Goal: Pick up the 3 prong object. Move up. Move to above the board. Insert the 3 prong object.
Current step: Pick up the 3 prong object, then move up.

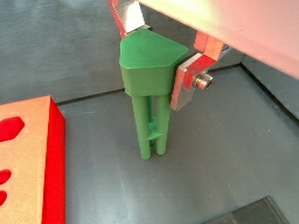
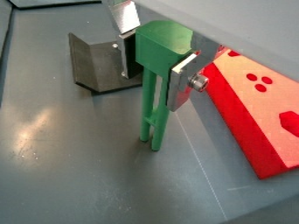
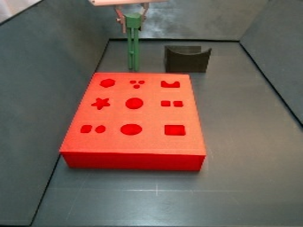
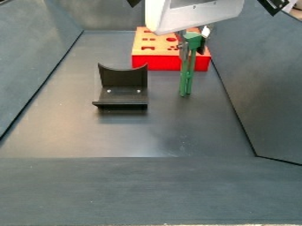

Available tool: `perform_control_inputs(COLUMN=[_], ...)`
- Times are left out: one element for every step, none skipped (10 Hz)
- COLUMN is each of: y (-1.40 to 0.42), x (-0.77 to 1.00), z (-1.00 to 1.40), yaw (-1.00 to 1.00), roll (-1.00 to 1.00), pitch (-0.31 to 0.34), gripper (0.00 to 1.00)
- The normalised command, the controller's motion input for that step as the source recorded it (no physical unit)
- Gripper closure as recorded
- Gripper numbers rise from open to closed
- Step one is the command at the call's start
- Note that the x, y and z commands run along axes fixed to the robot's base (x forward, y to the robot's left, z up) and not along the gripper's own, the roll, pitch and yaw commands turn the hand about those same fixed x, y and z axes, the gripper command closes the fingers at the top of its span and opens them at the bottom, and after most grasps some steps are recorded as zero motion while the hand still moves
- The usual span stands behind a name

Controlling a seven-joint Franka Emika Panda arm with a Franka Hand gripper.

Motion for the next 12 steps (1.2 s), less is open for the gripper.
perform_control_inputs(y=[0.0,0.0,0.0,0.0,0.0,0.0,0.0,0.0,0.03,0.02,0.02,0.01], x=[0.0,0.0,0.0,0.0,0.0,0.0,0.0,0.0,0.04,0.02,0.01,0.01], z=[0.0,0.0,0.0,0.0,0.0,0.0,0.0,0.83,0.84,0.72,0.57,0.4], yaw=[0.0,0.0,0.0,0.0,0.0,0.0,0.0,0.0,0.04,0.04,0.03,0.03], roll=[0.0,0.0,0.0,0.0,0.0,0.0,0.0,0.0,0.0,0.0,0.0,0.01], pitch=[0.0,0.0,0.0,0.0,0.0,0.0,0.0,0.0,-0.01,0.019,0.039,0.056], gripper=[1.0,1.0,1.0,1.0,1.0,1.0,1.0,1.0,1.0,1.0,1.0,1.0])
